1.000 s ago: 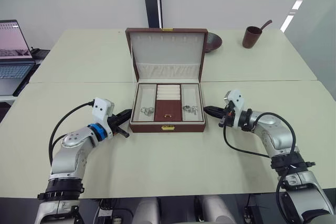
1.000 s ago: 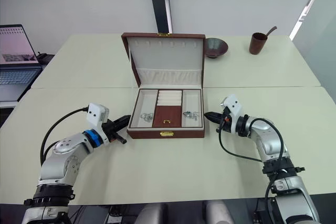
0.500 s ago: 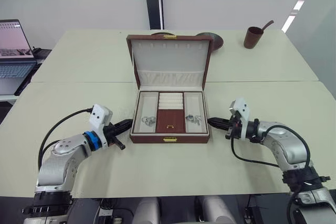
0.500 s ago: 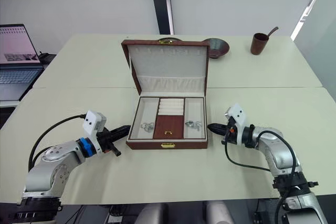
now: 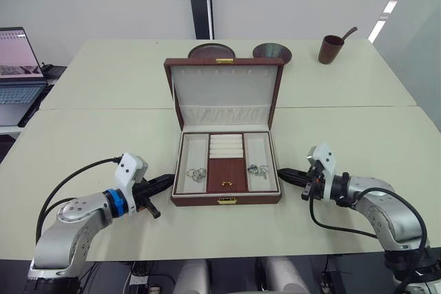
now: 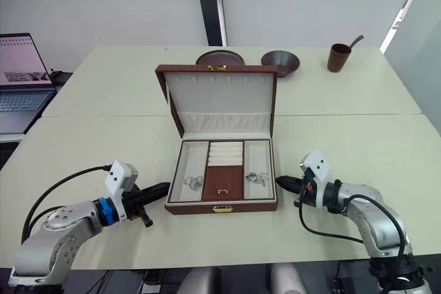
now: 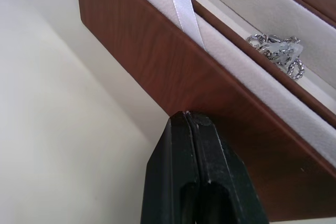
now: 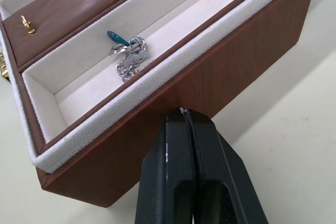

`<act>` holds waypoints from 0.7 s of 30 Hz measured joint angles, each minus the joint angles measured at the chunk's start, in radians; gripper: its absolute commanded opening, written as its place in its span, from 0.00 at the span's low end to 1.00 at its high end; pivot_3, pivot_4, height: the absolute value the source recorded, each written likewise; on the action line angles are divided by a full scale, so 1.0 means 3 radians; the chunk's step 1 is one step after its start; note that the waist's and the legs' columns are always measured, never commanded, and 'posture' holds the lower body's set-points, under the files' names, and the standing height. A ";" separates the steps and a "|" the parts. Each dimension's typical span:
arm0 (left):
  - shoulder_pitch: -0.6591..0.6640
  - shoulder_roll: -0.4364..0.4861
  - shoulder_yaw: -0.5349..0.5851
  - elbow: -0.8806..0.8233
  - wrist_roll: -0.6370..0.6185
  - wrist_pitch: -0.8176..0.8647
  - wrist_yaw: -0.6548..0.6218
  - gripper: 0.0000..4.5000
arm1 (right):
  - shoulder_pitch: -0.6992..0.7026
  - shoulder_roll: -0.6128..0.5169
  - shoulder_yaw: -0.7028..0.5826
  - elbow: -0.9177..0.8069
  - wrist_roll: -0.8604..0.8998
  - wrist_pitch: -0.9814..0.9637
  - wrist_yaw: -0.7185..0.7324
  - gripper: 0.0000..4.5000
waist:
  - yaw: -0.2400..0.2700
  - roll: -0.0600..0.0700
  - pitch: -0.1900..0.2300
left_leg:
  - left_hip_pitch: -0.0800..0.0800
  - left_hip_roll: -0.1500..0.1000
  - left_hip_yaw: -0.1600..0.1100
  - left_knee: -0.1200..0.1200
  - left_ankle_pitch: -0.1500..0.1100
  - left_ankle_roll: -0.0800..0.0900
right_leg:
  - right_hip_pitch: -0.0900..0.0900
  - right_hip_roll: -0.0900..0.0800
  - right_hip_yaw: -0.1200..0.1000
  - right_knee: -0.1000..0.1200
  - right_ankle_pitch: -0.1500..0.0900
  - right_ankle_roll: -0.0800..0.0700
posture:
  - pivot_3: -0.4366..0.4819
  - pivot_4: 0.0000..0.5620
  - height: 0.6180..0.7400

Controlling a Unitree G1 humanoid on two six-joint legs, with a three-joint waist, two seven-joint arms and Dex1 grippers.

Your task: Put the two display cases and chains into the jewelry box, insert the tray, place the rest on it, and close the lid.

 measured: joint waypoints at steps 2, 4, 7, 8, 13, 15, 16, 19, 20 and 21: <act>0.0004 -0.0010 0.0000 0.0000 -0.0001 -0.0005 0.0000 0.00 | 0.0001 0.0001 -0.0004 -0.0004 0.0000 0.0014 -0.0009 0.00 | 0.0000 0.0000 0.0000 | 0.0000 -0.0001 0.0001 0.0000 0.0000 0.0000 | 0.0001 0.0000 0.0000 0.0000 0.0000 0.0000 | 0.48 0.27 1.00; 0.0003 -0.0026 0.0002 0.0010 0.0004 -0.0023 0.0000 0.00 | 0.0002 0.0002 -0.0007 -0.0005 0.0000 0.0017 -0.0012 0.00 | 0.0001 0.0000 0.0000 | 0.0000 -0.0001 0.0002 0.0001 0.0000 0.0000 | 0.0001 0.0000 0.0000 0.0000 0.0000 0.0000 | 0.48 0.27 1.00; 0.0002 -0.0042 0.0003 0.0052 0.0011 -0.0092 -0.0018 0.00 | 0.0002 0.0009 -0.0007 -0.0005 0.0000 0.0018 -0.0019 0.00 | 0.0003 0.0000 0.0000 | 0.0000 -0.0002 0.0001 0.0001 0.0000 0.0000 | 0.0001 0.0001 -0.0001 0.0000 0.0000 0.0000 | 0.48 0.27 1.00; 0.0003 -0.0051 0.0003 0.0073 0.0019 -0.0133 -0.0028 0.00 | 0.0002 0.0010 -0.0008 -0.0005 0.0000 0.0018 -0.0022 0.00 | 0.0003 0.0000 0.0000 | 0.0000 -0.0002 0.0001 0.0001 0.0000 0.0000 | 0.0001 0.0001 -0.0001 0.0000 0.0000 0.0000 | 0.48 0.27 1.00; 0.0004 -0.0097 0.0002 0.0171 0.0065 -0.0326 -0.0076 0.00 | 0.0024 -0.0008 -0.0011 -0.0047 0.0032 0.0065 -0.0027 0.00 | 0.0005 0.0000 0.0000 | -0.0001 -0.0002 0.0000 0.0001 0.0000 0.0000 | 0.0001 0.0002 -0.0002 0.0000 0.0000 0.0000 | 0.48 0.27 1.00; 0.0003 -0.0105 0.0002 0.0191 0.0071 -0.0363 -0.0081 0.00 | 0.0031 -0.0010 -0.0011 -0.0056 0.0034 0.0067 -0.0027 0.00 | 0.0005 0.0000 0.0000 | -0.0001 -0.0001 0.0000 0.0001 0.0000 0.0000 | 0.0001 0.0002 -0.0002 0.0000 0.0000 0.0000 | 0.48 0.27 1.00; 0.0002 -0.0110 0.0002 0.0199 0.0073 -0.0371 -0.0085 0.00 | 0.0036 -0.0014 -0.0011 -0.0066 0.0034 0.0073 -0.0027 0.00 | 0.0005 0.0000 0.0000 | -0.0001 -0.0002 0.0000 0.0001 0.0000 0.0000 | 0.0001 0.0002 -0.0002 0.0000 0.0000 0.0000 | 0.48 0.27 1.00; -0.0007 -0.0120 0.0002 0.0219 0.0082 -0.0394 -0.0091 0.00 | 0.0056 -0.0020 -0.0011 -0.0094 0.0036 0.0083 -0.0027 0.00 | 0.0005 0.0000 0.0000 | -0.0001 -0.0001 -0.0001 0.0001 0.0000 0.0000 | 0.0001 0.0002 -0.0002 0.0000 0.0000 0.0000 | 0.48 0.27 1.00; -0.0009 -0.0124 0.0002 0.0228 0.0082 -0.0403 -0.0094 0.00 | 0.0056 -0.0018 -0.0011 -0.0094 0.0036 0.0083 -0.0027 0.00 | 0.0004 0.0000 0.0000 | -0.0001 -0.0002 0.0000 0.0001 0.0000 0.0000 | 0.0001 0.0002 -0.0002 0.0000 0.0000 0.0000 | 0.48 0.27 1.00; -0.0009 -0.0128 0.0002 0.0235 0.0083 -0.0415 -0.0094 0.00 | 0.0056 -0.0018 -0.0011 -0.0094 0.0036 0.0083 -0.0027 0.00 | 0.0005 0.0000 0.0000 | -0.0001 -0.0001 0.0000 0.0001 0.0000 0.0000 | 0.0001 0.0002 -0.0002 0.0000 0.0000 0.0000 | 0.48 0.27 1.00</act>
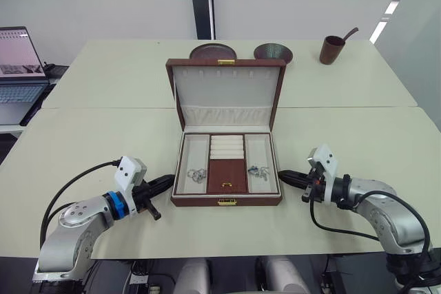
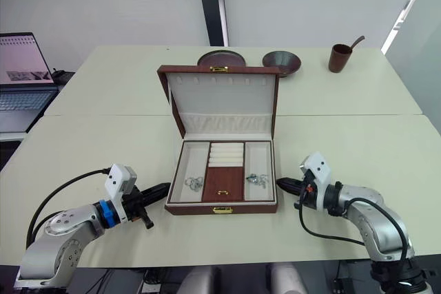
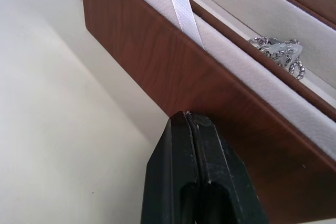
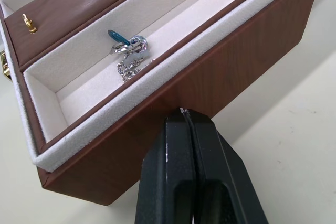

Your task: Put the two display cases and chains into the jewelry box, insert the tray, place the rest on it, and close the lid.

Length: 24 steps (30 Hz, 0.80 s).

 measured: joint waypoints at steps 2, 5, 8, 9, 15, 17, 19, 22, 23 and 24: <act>0.0000 -0.0009 0.0000 0.0011 0.0000 -0.0015 -0.0002 0.00 | 0.0000 0.0000 0.0000 0.0000 0.0000 0.0000 0.0000 0.00 | 0.0000 0.0000 0.0000 | 0.0000 0.0000 0.0000 0.0000 0.0000 0.0000 | 0.0000 0.0000 0.0000 0.0000 0.0000 0.0000 | 0.48 0.27 1.00; 0.0000 -0.0016 0.0000 0.0015 0.0000 -0.0024 -0.0002 0.00 | 0.0000 -0.0003 -0.0001 0.0000 0.0000 -0.0001 0.0000 0.00 | 0.0000 0.0000 0.0000 | 0.0000 0.0000 0.0000 0.0000 0.0000 0.0000 | 0.0000 0.0000 0.0000 0.0000 0.0000 0.0000 | 0.48 0.27 1.00; 0.0012 -0.0037 0.0003 0.0020 0.0009 -0.0071 -0.0001 0.00 | 0.0009 -0.0037 -0.0010 0.0000 0.0000 -0.0014 0.0003 0.00 | 0.0000 0.0000 0.0000 | 0.0000 0.0000 0.0000 0.0000 0.0000 0.0000 | 0.0000 0.0000 0.0000 0.0000 0.0000 0.0000 | 0.48 0.27 1.00; 0.0026 -0.0052 0.0006 0.0025 0.0022 -0.0117 0.0000 0.00 | 0.0015 -0.0036 -0.0016 0.0000 0.0001 -0.0018 0.0004 0.00 | 0.0000 0.0000 0.0000 | -0.0001 0.0000 0.0001 0.0001 0.0000 0.0000 | -0.0001 0.0000 0.0001 0.0000 0.0000 0.0000 | 0.48 0.27 1.00; 0.0159 -0.0179 0.0070 0.0082 0.0058 -0.0560 -0.0006 0.00 | 0.0019 -0.0164 -0.0091 0.0013 0.0176 -0.0022 0.0103 0.00 | 0.0003 -0.0001 0.0002 | -0.0004 0.0001 0.0000 0.0000 0.0000 0.0000 | -0.0002 -0.0001 0.0000 -0.0001 0.0000 0.0000 | 0.48 0.27 1.00; 0.0175 -0.0197 0.0093 0.0124 0.0042 -0.0687 -0.0015 0.00 | 0.0017 -0.0219 -0.0111 0.0015 0.0251 -0.0032 0.0143 0.00 | 0.0003 -0.0001 0.0002 | -0.0003 0.0001 -0.0001 0.0000 0.0000 0.0000 | -0.0002 -0.0001 -0.0001 -0.0001 0.0000 0.0000 | 0.48 0.27 1.00; 0.0242 -0.0207 0.0196 0.0189 0.0026 -0.0796 -0.0003 0.00 | -0.0001 -0.0284 -0.0123 0.0069 0.0271 -0.0067 0.0182 0.00 | -0.0002 -0.0001 0.0002 | -0.0002 0.0001 0.0002 0.0001 0.0000 0.0000 | -0.0001 0.0000 0.0000 -0.0001 0.0000 0.0000 | 0.48 0.27 1.00; 0.0449 -0.0338 0.0419 0.0100 -0.0133 -0.0849 0.0075 0.00 | -0.0172 -0.0393 -0.0214 0.0353 0.0279 -0.0150 0.0224 0.00 | -0.0020 -0.0002 0.0003 | -0.0001 0.0003 0.0004 0.0002 0.0000 0.0000 | -0.0002 0.0000 0.0005 -0.0001 0.0000 0.0000 | 0.48 0.27 1.00; 0.0565 -0.0350 0.0465 -0.0007 -0.0181 -0.0862 0.0080 0.00 | -0.0263 -0.0427 -0.0243 0.0454 0.0278 -0.0197 0.0249 0.00 | -0.0021 -0.0004 0.0004 | -0.0001 0.0003 0.0005 0.0002 0.0000 0.0000 | -0.0003 0.0000 0.0005 -0.0001 0.0000 0.0000 | 0.48 0.27 1.00; 0.0716 -0.0365 0.0518 -0.0164 -0.0223 -0.0881 0.0086 0.00 | -0.0372 -0.0461 -0.0266 0.0568 0.0277 -0.0253 0.0277 0.00 | -0.0023 -0.0005 0.0005 | -0.0001 0.0004 0.0005 0.0002 0.0000 0.0000 | -0.0002 0.0001 0.0004 -0.0001 0.0000 0.0000 | 0.48 0.27 1.00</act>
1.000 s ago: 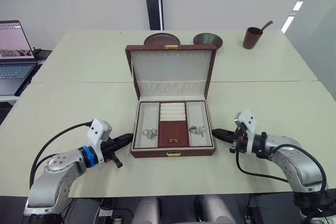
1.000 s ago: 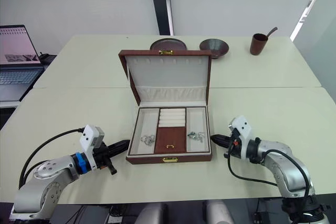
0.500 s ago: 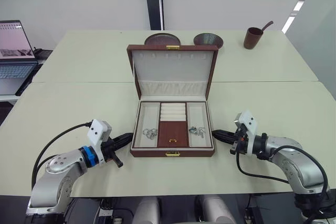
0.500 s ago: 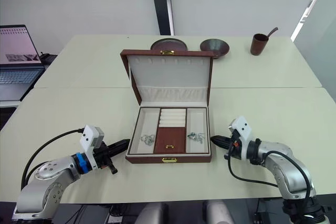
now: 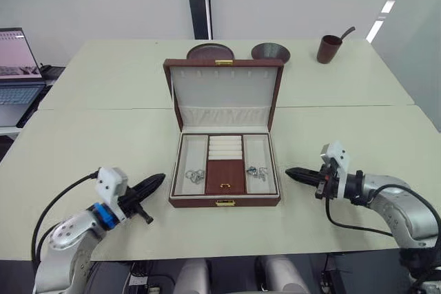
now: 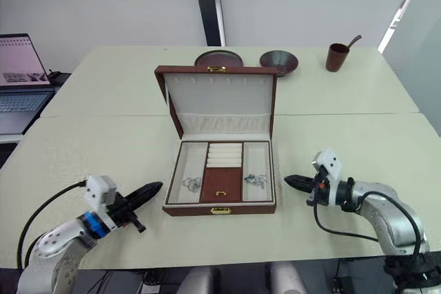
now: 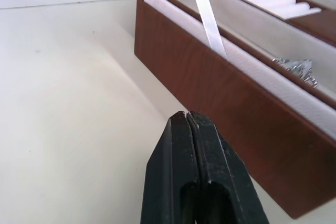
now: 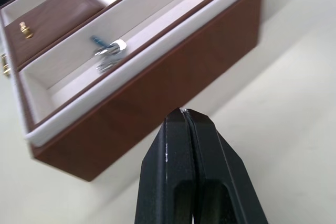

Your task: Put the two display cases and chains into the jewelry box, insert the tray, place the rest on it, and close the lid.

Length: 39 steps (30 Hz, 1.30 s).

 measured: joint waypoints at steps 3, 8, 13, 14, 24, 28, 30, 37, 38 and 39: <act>0.0466 -0.0060 0.0078 -0.0528 -0.0072 -0.0046 0.0035 0.00 | -0.0280 -0.0047 -0.0039 0.0368 -0.0034 -0.0182 0.0095 0.00 | 0.0016 -0.0001 0.0001 | -0.0001 0.0001 -0.0002 -0.0001 0.0000 0.0000 | 0.0000 -0.0001 0.0000 0.0000 0.0000 0.0000 | 0.48 0.27 1.00; 0.1094 -0.0479 0.0227 -0.1436 -0.0486 -0.0098 0.0361 0.00 | -0.0829 -0.0069 0.0038 0.1173 -0.0184 -0.0518 0.0309 0.00 | 0.0018 -0.0005 0.0006 | -0.0001 0.0000 0.0003 0.0002 0.0000 0.0000 | 0.0003 -0.0008 0.0003 -0.0002 0.0000 0.0001 | 0.48 0.27 1.00; 0.1662 -0.0868 0.0156 -0.1991 -0.0552 -0.0329 0.0500 0.00 | -0.1402 -0.0055 0.0121 0.1959 -0.0371 -0.0877 0.0530 0.00 | 0.0014 -0.0007 0.0009 | -0.0001 -0.0006 0.0008 0.0001 0.0000 0.0000 | 0.0002 0.0000 0.0007 -0.0007 0.0000 0.0000 | 0.48 0.27 1.00; 0.1776 -0.0958 0.0079 -0.2056 -0.0503 -0.0423 0.0491 0.00 | -0.1530 -0.0040 0.0134 0.2157 -0.0426 -0.0959 0.0573 0.00 | 0.0010 -0.0006 0.0010 | -0.0001 -0.0006 0.0010 0.0001 0.0000 0.0000 | 0.0002 0.0000 0.0009 -0.0008 0.0000 0.0000 | 0.48 0.27 1.00; 0.2359 -0.1343 -0.0325 -0.2152 -0.0122 -0.1147 0.0490 0.00 | -0.2464 0.0165 0.0158 0.3731 -0.0727 -0.1692 0.0721 0.00 | -0.0032 0.0002 0.0024 | -0.0002 -0.0003 0.0017 0.0000 0.0000 0.0001 | -0.0002 0.0006 0.0017 -0.0008 -0.0002 -0.0004 | 0.48 0.27 1.00; 0.2441 -0.1344 -0.0331 -0.2131 -0.0119 -0.1309 0.0503 0.00 | -0.2709 0.0262 0.0152 0.3998 -0.0803 -0.1894 0.0757 0.00 | -0.0050 0.0004 0.0028 | -0.0001 -0.0001 0.0014 0.0001 0.0000 0.0001 | -0.0002 0.0009 0.0015 -0.0006 -0.0003 -0.0005 | 0.48 0.27 1.00; 0.2441 -0.1330 -0.0344 -0.2131 -0.0117 -0.1337 0.0520 0.00 | -0.2767 0.0319 0.0142 0.4101 -0.0815 -0.1970 0.0753 0.00 | -0.0053 0.0004 0.0028 | -0.0001 -0.0001 0.0015 0.0001 0.0000 0.0001 | -0.0002 0.0009 0.0016 -0.0006 -0.0003 -0.0005 | 0.48 0.27 1.00; 0.2428 -0.1241 -0.0464 -0.2132 -0.0073 -0.1352 0.0615 0.00 | -0.2923 0.0564 0.0007 0.4356 -0.0836 -0.2266 0.0479 0.00 | -0.0069 0.0009 0.0031 | -0.0002 -0.0001 0.0015 0.0001 0.0000 0.0001 | -0.0004 0.0009 0.0017 -0.0004 -0.0003 -0.0005 | 0.48 0.27 1.00; 0.2427 -0.1220 -0.0464 -0.2132 -0.0074 -0.1354 0.0626 0.00 | -0.2954 0.0572 -0.0007 0.4378 -0.0837 -0.2289 0.0464 0.00 | -0.0069 0.0009 0.0031 | -0.0002 -0.0001 0.0015 0.0001 0.0000 0.0001 | -0.0004 0.0009 0.0017 -0.0004 -0.0003 -0.0005 | 0.48 0.27 1.00; 0.2426 -0.1197 -0.0463 -0.2131 -0.0079 -0.1355 0.0633 0.00 | -0.2988 0.0582 -0.0036 0.4393 -0.0838 -0.2315 0.0447 0.00 | -0.0069 0.0010 0.0031 | -0.0002 -0.0001 0.0015 0.0001 0.0000 0.0001 | -0.0004 0.0009 0.0018 -0.0004 -0.0003 -0.0005 | 0.48 0.27 1.00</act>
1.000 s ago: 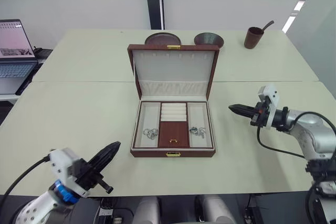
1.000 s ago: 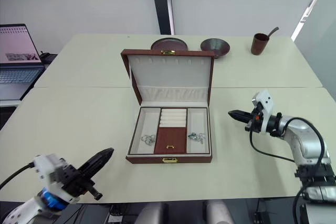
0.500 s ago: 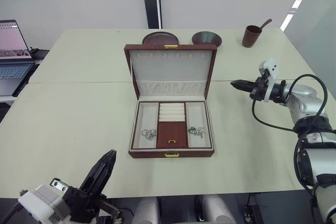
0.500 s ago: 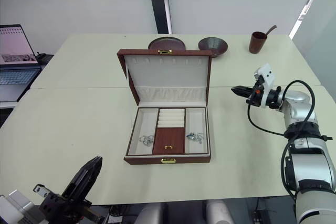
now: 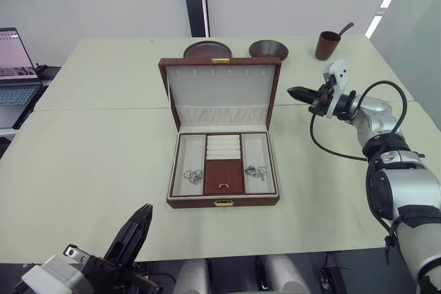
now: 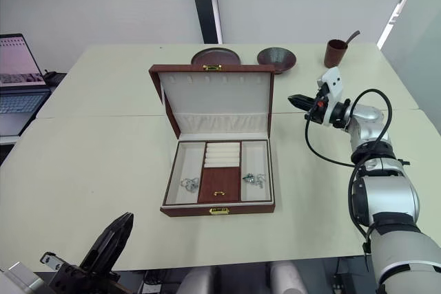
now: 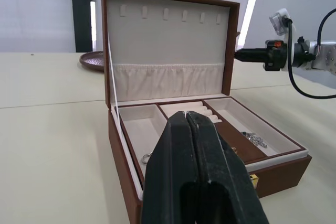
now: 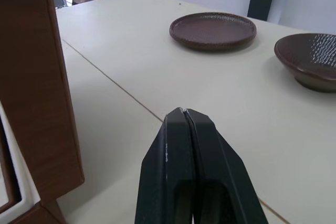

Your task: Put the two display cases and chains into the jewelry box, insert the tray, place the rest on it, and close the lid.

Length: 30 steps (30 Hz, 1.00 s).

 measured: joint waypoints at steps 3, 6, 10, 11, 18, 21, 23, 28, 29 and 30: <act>-0.0013 0.0062 0.0001 0.0005 -0.0024 -0.0011 0.0007 0.00 | -0.0081 0.0031 -0.0037 0.0031 -0.0002 -0.0021 -0.0022 0.00 | -0.0001 0.0000 0.0000 | 0.0001 0.0001 0.0000 0.0000 0.0000 0.0000 | 0.0000 0.0001 0.0000 0.0001 0.0000 0.0000 | 0.48 0.27 1.00; -0.0056 0.0098 0.0001 0.0006 -0.0034 -0.0010 0.0037 0.00 | -0.0135 0.0102 -0.0064 0.0051 -0.0001 -0.0018 0.0025 0.00 | -0.0002 0.0001 0.0000 | 0.0001 0.0002 0.0000 0.0000 0.0000 0.0000 | 0.0000 0.0002 0.0000 0.0002 0.0000 0.0000 | 0.48 0.27 1.00; -0.0093 0.0134 0.0002 0.0006 -0.0043 -0.0008 0.0102 0.00 | -0.0189 0.0178 -0.0072 0.0052 0.0005 0.0030 0.0200 0.00 | -0.0001 0.0001 0.0001 | 0.0001 0.0003 -0.0001 0.0000 0.0000 0.0000 | 0.0000 0.0002 -0.0001 0.0002 0.0000 -0.0001 | 0.48 0.27 1.00; -0.0093 0.0137 0.0002 0.0007 -0.0043 -0.0008 0.0109 0.00 | -0.0205 0.0186 -0.0072 0.0052 0.0006 0.0068 0.0253 0.00 | -0.0001 0.0001 0.0001 | 0.0000 0.0002 -0.0001 0.0000 0.0000 0.0000 | 0.0000 0.0002 -0.0001 0.0002 0.0000 -0.0001 | 0.48 0.27 1.00; -0.0080 0.0192 -0.0006 0.0005 -0.0041 -0.0004 0.0167 0.00 | -0.0246 0.0191 -0.0070 -0.0147 0.0062 0.0497 0.0777 0.00 | 0.0000 0.0003 0.0002 | 0.0001 0.0003 -0.0004 0.0000 0.0000 0.0000 | 0.0000 0.0002 -0.0003 0.0003 0.0000 -0.0001 | 0.48 0.27 1.00; -0.0056 0.0191 -0.0039 0.0005 -0.0035 -0.0004 0.0193 0.00 | -0.0243 0.0141 -0.0056 -0.0288 0.0087 0.0747 0.1019 0.00 | 0.0000 0.0004 0.0002 | 0.0000 0.0003 -0.0004 0.0000 0.0000 0.0000 | 0.0000 0.0001 -0.0004 0.0003 0.0000 -0.0001 | 0.48 0.27 1.00; -0.0054 0.0190 -0.0072 0.0005 -0.0027 -0.0004 0.0223 0.00 | -0.0206 0.0107 -0.0034 -0.0474 0.0133 0.0934 0.1183 0.00 | 0.0000 0.0006 0.0003 | 0.0001 0.0003 -0.0006 0.0000 0.0000 0.0000 | 0.0000 0.0002 -0.0005 0.0003 0.0000 -0.0002 | 0.48 0.27 1.00; -0.0080 0.0203 -0.0113 0.0007 -0.0001 -0.0006 0.0245 0.00 | 0.0206 -0.0077 0.0246 -0.1280 0.0214 0.1396 0.1584 0.00 | 0.0007 0.0006 0.0003 | -0.0001 0.0003 -0.0009 0.0000 0.0000 0.0000 | 0.0001 0.0002 -0.0009 0.0003 -0.0001 -0.0002 | 0.48 0.27 1.00; -0.0086 0.0203 -0.0119 0.0008 0.0001 -0.0006 0.0258 0.00 | 0.0299 -0.0131 0.0325 -0.1424 0.0245 0.1464 0.1589 0.00 | 0.0011 0.0006 0.0003 | -0.0001 0.0003 -0.0009 0.0001 0.0000 0.0000 | 0.0001 0.0002 -0.0009 0.0003 -0.0001 -0.0002 | 0.48 0.27 1.00; -0.0094 0.0209 -0.0124 0.0009 0.0009 -0.0006 0.0267 0.00 | 0.0407 -0.0208 0.0412 -0.1595 0.0294 0.1534 0.1593 0.00 | 0.0012 0.0006 0.0003 | -0.0001 0.0002 -0.0009 0.0001 0.0000 0.0000 | 0.0001 0.0002 -0.0009 0.0003 -0.0001 -0.0002 | 0.48 0.27 1.00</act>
